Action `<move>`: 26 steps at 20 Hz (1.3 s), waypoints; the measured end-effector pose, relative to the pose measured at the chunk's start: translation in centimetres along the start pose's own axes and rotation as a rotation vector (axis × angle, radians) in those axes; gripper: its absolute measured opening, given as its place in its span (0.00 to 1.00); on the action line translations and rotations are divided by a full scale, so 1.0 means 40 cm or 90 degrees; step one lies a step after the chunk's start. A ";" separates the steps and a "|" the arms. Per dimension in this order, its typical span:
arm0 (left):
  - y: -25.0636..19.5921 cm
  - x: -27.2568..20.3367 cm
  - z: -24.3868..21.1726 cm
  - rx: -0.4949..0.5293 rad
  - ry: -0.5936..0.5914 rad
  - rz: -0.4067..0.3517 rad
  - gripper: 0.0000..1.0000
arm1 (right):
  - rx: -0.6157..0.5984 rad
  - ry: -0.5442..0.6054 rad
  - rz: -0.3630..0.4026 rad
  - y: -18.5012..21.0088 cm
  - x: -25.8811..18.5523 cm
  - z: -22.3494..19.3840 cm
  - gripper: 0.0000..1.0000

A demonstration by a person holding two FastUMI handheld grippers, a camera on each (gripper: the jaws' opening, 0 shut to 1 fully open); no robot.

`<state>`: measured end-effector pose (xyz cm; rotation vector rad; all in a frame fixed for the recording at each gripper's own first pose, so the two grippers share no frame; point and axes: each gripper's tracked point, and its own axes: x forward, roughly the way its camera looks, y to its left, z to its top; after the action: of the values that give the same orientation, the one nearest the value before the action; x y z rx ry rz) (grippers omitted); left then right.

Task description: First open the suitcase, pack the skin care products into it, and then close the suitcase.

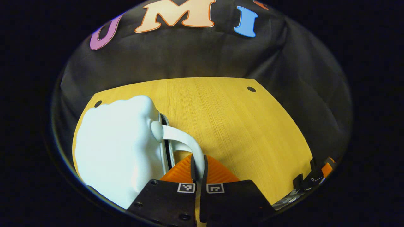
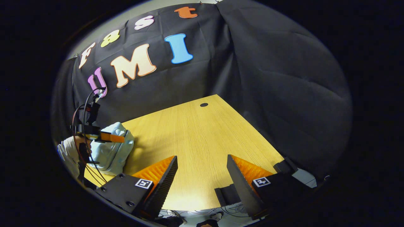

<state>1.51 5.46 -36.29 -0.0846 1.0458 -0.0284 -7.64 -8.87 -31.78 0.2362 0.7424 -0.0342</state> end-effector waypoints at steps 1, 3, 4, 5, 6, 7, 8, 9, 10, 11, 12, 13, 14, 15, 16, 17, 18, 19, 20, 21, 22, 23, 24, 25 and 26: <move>-0.002 0.004 -0.012 -0.004 -0.003 0.009 0.00 | -0.004 0.002 0.010 0.001 -0.001 0.003 0.99; -0.014 0.016 -0.023 -0.011 -0.030 0.022 0.02 | -0.023 -0.003 0.025 0.006 -0.004 0.018 0.99; -0.020 0.016 -0.020 -0.019 -0.054 0.026 0.08 | -0.042 -0.016 0.037 0.018 -0.008 0.038 0.97; -0.035 -0.004 -0.020 -0.029 -0.078 0.024 0.19 | -0.064 -0.029 0.050 0.034 -0.013 0.061 0.99; -0.058 -0.023 0.000 -0.032 -0.109 0.010 0.39 | -0.084 -0.043 0.063 0.056 -0.016 0.083 0.99; -0.081 -0.043 0.020 -0.026 -0.141 0.007 0.59 | -0.099 -0.059 0.078 0.082 -0.022 0.108 0.99; -0.092 -0.071 0.042 -0.010 -0.174 0.016 0.79 | -0.107 -0.077 0.093 0.115 -0.032 0.135 0.99; -0.089 -0.106 0.057 0.009 -0.200 0.029 0.99 | -0.108 -0.093 0.103 0.142 -0.038 0.156 0.99; -0.076 -0.150 0.061 0.022 -0.217 0.050 0.98 | -0.104 -0.109 0.114 0.175 -0.048 0.178 0.99; -0.062 -0.201 0.069 0.031 -0.242 0.075 0.96 | -0.097 -0.127 0.123 0.207 -0.058 0.201 0.99; -0.050 -0.258 0.084 0.038 -0.282 0.096 0.96 | -0.092 -0.147 0.129 0.235 -0.070 0.223 0.99; -0.051 -0.316 0.108 0.049 -0.332 0.109 0.96 | -0.092 -0.168 0.128 0.256 -0.083 0.245 0.97; -0.057 -0.387 0.135 0.063 -0.390 0.120 0.96 | -0.097 -0.189 0.124 0.273 -0.097 0.266 0.99; -0.061 -0.458 0.158 0.077 -0.444 0.129 0.95 | -0.106 -0.212 0.119 0.291 -0.115 0.285 0.96; -0.072 -0.529 0.166 0.096 -0.495 0.139 0.95 | -0.118 -0.233 0.115 0.311 -0.133 0.305 0.96; -0.084 -0.596 0.184 0.114 -0.541 0.145 0.95 | -0.128 -0.252 0.107 0.326 -0.150 0.324 0.99; -0.092 -0.655 0.200 0.128 -0.574 0.147 0.95 | -0.134 -0.269 0.100 0.341 -0.167 0.336 0.99; -0.102 -0.688 0.206 0.137 -0.595 0.140 0.94 | -0.133 -0.289 0.097 0.358 -0.185 0.353 0.99; -0.113 -0.711 0.203 0.135 -0.606 0.126 0.94 | -0.125 -0.306 0.096 0.378 -0.205 0.372 0.97; -0.118 -0.725 0.200 0.121 -0.608 0.112 0.94 | -0.116 -0.322 0.098 0.396 -0.218 0.388 0.99; -0.118 -0.714 0.191 0.100 -0.602 0.098 0.94 | -0.109 -0.339 0.104 0.418 -0.237 0.404 0.99; -0.115 -0.720 0.198 0.084 -0.602 0.088 0.95 | -0.108 -0.358 0.106 0.435 -0.256 0.421 0.99; -0.106 -0.724 0.211 0.077 -0.606 0.084 0.96 | -0.111 -0.381 0.102 0.442 -0.269 0.441 0.98; -0.102 -0.730 0.224 0.078 -0.608 0.080 0.96 | -0.121 -0.400 0.098 0.449 -0.280 0.455 0.99; -0.098 -0.730 0.231 0.078 -0.610 0.074 0.96 | -0.134 -0.412 0.094 0.460 -0.290 0.459 0.98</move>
<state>-5.08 3.92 -6.16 0.0731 0.0882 0.0513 -1.86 4.31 -7.21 0.0672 0.0810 0.1039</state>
